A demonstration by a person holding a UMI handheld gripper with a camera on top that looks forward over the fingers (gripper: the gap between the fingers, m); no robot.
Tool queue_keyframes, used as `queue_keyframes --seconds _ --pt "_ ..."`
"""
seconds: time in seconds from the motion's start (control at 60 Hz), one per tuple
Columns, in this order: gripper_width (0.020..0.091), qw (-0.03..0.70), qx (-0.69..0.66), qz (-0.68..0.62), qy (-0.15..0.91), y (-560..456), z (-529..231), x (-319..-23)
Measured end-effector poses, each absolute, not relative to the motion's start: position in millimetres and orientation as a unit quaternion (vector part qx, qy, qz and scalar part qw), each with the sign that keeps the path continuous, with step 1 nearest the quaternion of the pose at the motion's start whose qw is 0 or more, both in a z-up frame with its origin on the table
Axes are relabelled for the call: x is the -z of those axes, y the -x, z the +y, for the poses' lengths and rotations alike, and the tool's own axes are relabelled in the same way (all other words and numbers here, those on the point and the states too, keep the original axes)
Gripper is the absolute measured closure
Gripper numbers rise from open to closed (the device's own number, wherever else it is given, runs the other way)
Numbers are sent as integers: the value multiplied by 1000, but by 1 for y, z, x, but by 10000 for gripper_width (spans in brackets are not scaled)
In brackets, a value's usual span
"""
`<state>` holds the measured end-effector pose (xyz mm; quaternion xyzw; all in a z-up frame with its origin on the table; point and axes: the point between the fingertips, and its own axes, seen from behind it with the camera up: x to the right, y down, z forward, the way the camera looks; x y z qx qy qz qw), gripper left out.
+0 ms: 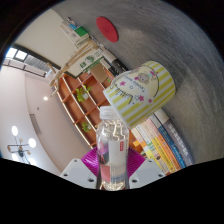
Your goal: Pour water
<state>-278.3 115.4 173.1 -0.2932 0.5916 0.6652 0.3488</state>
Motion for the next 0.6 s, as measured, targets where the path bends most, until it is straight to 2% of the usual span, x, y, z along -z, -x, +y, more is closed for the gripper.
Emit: queue_keyframes --seconds 0.2,0.317,0.467,0.6 --pt "753 354 -658 568 344 297 114 -185" --pt "752 433 -614 483 449 307 113 -215" --pt "751 590 -391 307 636 277 114 -235" --pt "752 660 -150 182 713 214 114 -238"
